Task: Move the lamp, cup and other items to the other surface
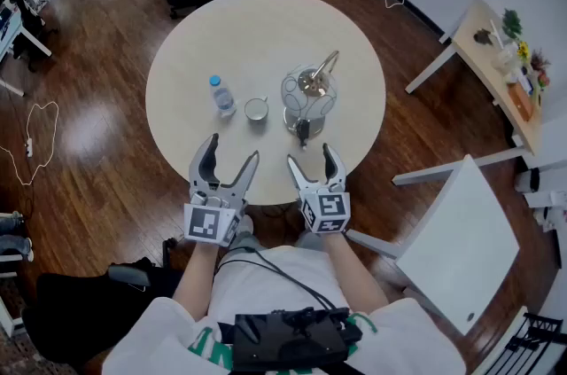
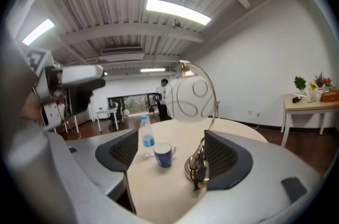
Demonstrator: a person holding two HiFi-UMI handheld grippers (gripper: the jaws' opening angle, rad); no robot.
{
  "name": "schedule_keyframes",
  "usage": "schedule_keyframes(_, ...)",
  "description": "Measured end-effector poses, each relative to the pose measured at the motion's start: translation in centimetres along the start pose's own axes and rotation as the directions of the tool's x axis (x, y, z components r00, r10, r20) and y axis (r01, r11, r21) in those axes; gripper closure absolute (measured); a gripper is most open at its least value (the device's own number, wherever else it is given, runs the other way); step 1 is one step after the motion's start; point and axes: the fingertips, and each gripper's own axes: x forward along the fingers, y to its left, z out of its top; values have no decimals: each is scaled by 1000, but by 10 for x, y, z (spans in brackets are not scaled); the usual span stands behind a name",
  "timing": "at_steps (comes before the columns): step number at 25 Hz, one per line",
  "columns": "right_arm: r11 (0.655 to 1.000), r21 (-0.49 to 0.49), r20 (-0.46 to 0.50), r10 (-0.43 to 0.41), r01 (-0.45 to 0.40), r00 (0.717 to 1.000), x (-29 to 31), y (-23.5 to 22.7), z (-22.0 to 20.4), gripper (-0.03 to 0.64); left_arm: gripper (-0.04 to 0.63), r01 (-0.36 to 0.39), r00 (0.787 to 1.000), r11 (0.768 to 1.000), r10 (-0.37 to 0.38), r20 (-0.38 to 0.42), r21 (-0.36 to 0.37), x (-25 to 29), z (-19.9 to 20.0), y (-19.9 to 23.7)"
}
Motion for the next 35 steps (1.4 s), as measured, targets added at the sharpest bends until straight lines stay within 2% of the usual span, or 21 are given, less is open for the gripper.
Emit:
schedule_keyframes(4,1000,28,-132,3,0,991,37,-9,-58,216,245,4,1000,1000,-4,-17,-4,7,-8,1)
schedule_keyframes(7,1000,22,-190,5,-1,982,70,-20,-87,216,245,-3,1000,1000,3,-23,-3,10,-12,5)
schedule_keyframes(12,999,20,-243,-22,28,970,117,-45,-124,230,245,-36,998,999,36,-46,3,6,-18,15)
schedule_keyframes(18,998,42,-270,-36,49,962,160,-58,-137,269,245,-105,991,994,105,-88,6,-12,-25,32)
schedule_keyframes(22,994,31,-274,-93,105,957,183,-70,-144,328,245,-157,980,987,158,-121,15,-34,-30,44)
schedule_keyframes(24,987,-5,-255,-154,158,955,189,-83,-139,441,245,-183,974,983,184,-131,19,-45,-31,51)
schedule_keyframes(26,987,-39,-251,-162,157,954,191,-80,-130,461,245,-210,968,977,211,-136,25,-55,-32,57)
schedule_keyframes(28,989,-72,-252,-146,132,957,193,-71,-125,525,245,-231,962,973,232,-141,25,-65,-34,62)
schedule_keyframes(32,980,-39,-251,-196,193,948,182,-81,-125,568,245,-241,959,970,241,-146,20,-75,-35,61)
schedule_keyframes(35,980,-47,-238,-201,195,950,167,-91,-131,572,245,-233,961,972,232,-148,11,-79,-36,56)
